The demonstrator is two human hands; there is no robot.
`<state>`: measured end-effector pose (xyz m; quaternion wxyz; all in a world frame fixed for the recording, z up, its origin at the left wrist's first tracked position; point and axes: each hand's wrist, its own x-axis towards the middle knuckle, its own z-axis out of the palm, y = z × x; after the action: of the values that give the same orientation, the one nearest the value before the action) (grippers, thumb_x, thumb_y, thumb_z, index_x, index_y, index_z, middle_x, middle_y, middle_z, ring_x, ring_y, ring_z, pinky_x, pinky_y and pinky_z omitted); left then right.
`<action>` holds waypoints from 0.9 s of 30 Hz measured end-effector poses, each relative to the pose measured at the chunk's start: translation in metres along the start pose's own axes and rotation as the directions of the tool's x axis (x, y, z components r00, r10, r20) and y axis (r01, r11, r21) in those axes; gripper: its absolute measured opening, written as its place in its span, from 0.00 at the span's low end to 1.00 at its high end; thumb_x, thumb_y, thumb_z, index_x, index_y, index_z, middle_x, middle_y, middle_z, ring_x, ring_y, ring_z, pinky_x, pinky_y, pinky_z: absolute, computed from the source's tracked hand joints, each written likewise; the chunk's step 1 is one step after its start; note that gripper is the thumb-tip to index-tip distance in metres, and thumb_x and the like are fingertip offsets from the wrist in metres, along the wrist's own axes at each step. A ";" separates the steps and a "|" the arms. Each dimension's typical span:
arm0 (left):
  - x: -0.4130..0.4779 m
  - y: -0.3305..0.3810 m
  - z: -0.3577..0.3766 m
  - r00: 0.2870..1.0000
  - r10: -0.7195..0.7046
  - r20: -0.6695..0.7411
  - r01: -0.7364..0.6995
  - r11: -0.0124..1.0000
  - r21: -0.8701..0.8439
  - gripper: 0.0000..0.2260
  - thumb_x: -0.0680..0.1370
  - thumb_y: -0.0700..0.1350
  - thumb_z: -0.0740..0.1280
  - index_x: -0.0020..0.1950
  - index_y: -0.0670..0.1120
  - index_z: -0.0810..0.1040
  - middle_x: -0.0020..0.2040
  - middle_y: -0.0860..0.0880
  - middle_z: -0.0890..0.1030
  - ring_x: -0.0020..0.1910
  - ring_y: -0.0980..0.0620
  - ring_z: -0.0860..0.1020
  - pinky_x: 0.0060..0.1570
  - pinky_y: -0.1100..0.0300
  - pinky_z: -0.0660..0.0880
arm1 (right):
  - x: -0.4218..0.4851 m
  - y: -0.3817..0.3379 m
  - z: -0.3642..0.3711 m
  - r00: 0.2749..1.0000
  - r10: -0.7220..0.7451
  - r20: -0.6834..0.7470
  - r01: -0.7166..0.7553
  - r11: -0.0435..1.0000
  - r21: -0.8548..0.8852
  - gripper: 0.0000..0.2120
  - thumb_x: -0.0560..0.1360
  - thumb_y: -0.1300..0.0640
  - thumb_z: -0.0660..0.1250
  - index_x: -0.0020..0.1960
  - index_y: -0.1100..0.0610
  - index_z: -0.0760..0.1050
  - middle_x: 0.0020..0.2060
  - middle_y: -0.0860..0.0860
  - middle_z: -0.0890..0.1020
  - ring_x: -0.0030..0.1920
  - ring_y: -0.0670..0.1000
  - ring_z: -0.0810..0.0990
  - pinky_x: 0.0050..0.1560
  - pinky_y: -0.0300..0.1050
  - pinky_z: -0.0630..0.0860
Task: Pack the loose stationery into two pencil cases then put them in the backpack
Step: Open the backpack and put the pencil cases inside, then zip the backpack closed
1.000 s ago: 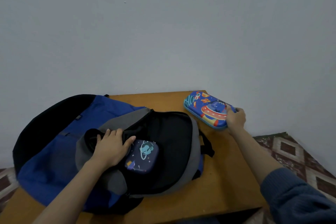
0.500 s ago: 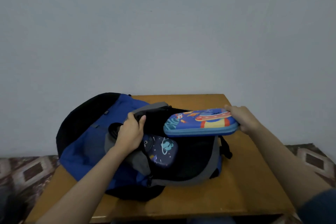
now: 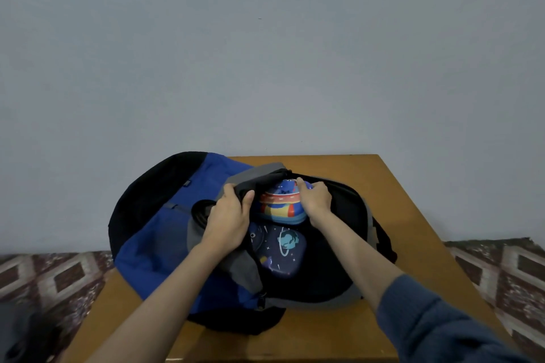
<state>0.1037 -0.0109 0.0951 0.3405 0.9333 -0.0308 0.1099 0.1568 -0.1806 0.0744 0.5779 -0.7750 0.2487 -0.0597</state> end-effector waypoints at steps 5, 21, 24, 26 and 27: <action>-0.004 -0.014 0.008 0.999 -0.007 0.051 0.004 0.998 0.066 0.17 0.80 0.55 0.54 0.59 0.42 0.66 0.53 0.43 0.77 0.53 0.40 0.76 0.45 0.52 0.69 | -0.006 0.001 -0.009 0.988 -0.154 0.029 0.150 0.876 -0.459 0.12 0.75 0.56 0.64 0.54 0.61 0.72 0.59 0.59 0.76 0.57 0.59 0.75 0.49 0.47 0.70; -0.025 -0.041 -0.030 0.933 -0.152 -0.326 0.223 0.956 0.191 0.21 0.79 0.53 0.60 0.67 0.42 0.70 0.68 0.41 0.69 0.67 0.41 0.64 0.64 0.45 0.60 | -0.039 0.011 -0.048 0.809 -0.465 0.359 0.586 0.595 -0.550 0.16 0.76 0.63 0.59 0.59 0.56 0.79 0.57 0.54 0.81 0.57 0.56 0.78 0.55 0.49 0.75; -0.036 -0.047 -0.031 0.852 -0.512 -0.114 0.490 0.854 -0.176 0.29 0.80 0.56 0.56 0.73 0.37 0.59 0.72 0.37 0.64 0.69 0.38 0.63 0.66 0.46 0.62 | -0.040 0.002 -0.067 0.805 -0.537 0.254 0.585 0.642 -0.495 0.15 0.76 0.65 0.58 0.57 0.59 0.80 0.55 0.55 0.82 0.56 0.54 0.79 0.53 0.39 0.71; -0.040 -0.046 -0.028 0.795 -0.605 0.051 0.591 0.752 -0.293 0.32 0.80 0.58 0.53 0.74 0.36 0.55 0.72 0.37 0.63 0.68 0.38 0.66 0.64 0.49 0.66 | -0.042 -0.008 -0.079 0.807 -0.563 0.178 0.575 0.683 -0.449 0.14 0.76 0.66 0.59 0.56 0.61 0.80 0.53 0.56 0.83 0.49 0.53 0.79 0.49 0.35 0.68; -0.041 -0.041 -0.026 0.798 -0.597 0.083 0.588 0.742 -0.323 0.32 0.80 0.59 0.53 0.74 0.36 0.58 0.71 0.37 0.65 0.66 0.39 0.68 0.61 0.50 0.68 | -0.043 -0.013 -0.085 0.809 -0.569 0.145 0.571 0.706 -0.419 0.14 0.76 0.66 0.59 0.55 0.61 0.80 0.51 0.56 0.83 0.45 0.51 0.78 0.47 0.35 0.68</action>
<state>0.0646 0.0363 0.0798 0.5103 0.8218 0.2533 0.0013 0.0913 -0.2321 0.1228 0.3394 -0.9242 0.0026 -0.1752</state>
